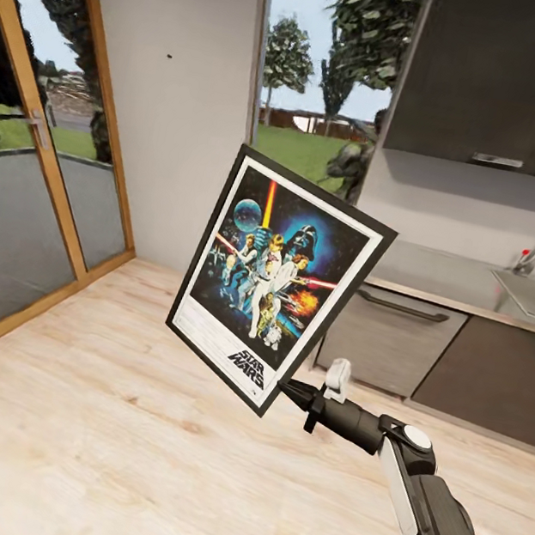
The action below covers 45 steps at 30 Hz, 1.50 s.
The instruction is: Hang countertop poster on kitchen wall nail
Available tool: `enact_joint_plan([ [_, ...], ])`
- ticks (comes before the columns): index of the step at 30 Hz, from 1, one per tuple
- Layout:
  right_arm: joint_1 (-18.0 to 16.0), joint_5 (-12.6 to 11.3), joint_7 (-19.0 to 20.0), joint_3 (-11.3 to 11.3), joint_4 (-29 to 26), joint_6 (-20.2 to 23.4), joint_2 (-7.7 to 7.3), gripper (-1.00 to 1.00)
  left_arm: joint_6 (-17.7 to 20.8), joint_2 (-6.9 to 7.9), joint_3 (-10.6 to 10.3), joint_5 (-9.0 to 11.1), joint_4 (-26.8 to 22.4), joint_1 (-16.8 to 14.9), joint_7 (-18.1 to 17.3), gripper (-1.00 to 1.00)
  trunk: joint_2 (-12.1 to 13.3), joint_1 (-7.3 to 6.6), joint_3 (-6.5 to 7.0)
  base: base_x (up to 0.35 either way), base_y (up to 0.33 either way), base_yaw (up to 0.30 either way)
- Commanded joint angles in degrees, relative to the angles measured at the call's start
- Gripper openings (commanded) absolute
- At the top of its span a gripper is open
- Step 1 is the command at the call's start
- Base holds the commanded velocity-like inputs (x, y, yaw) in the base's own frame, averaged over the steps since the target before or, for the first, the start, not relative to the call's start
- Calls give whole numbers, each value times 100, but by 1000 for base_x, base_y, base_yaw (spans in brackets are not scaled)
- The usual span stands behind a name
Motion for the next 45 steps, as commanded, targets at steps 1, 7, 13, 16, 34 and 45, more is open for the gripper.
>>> enact_joint_plan([
  [1, -6, -61, 0, 8, 0, 64, -2, -100, -17, 0, 5, 3, -1, -1, -18, 100, -11, 5, -10, 152, 289, 0],
  [7, -6, -61, 0, 10, 0, 64, -1, -100, -16, 7, 5, 3, -1, -1, -18, 100, -11, 5, -10, 150, 289, 0],
  [13, -6, -61, 0, 10, 0, 64, 0, -100, -16, 8, 5, 3, -1, -1, -18, 100, -11, 5, -10, 146, 299, 0],
  [16, -6, -61, 0, 9, 0, 64, -1, -100, -16, 9, 5, 2, -1, -1, -18, 100, -11, 5, -10, 156, 313, 0],
  [34, -6, -63, 0, 11, 60, 64, 0, -100, -7, 9, -3, 1, -1, -1, -18, 100, -11, 5, -10, 230, 289, 0],
  [45, -6, -62, 0, 5, 79, 64, -4, -100, -7, 9, -8, -3, -1, -1, -18, 100, -11, 5, -10, 269, 252, 0],
])
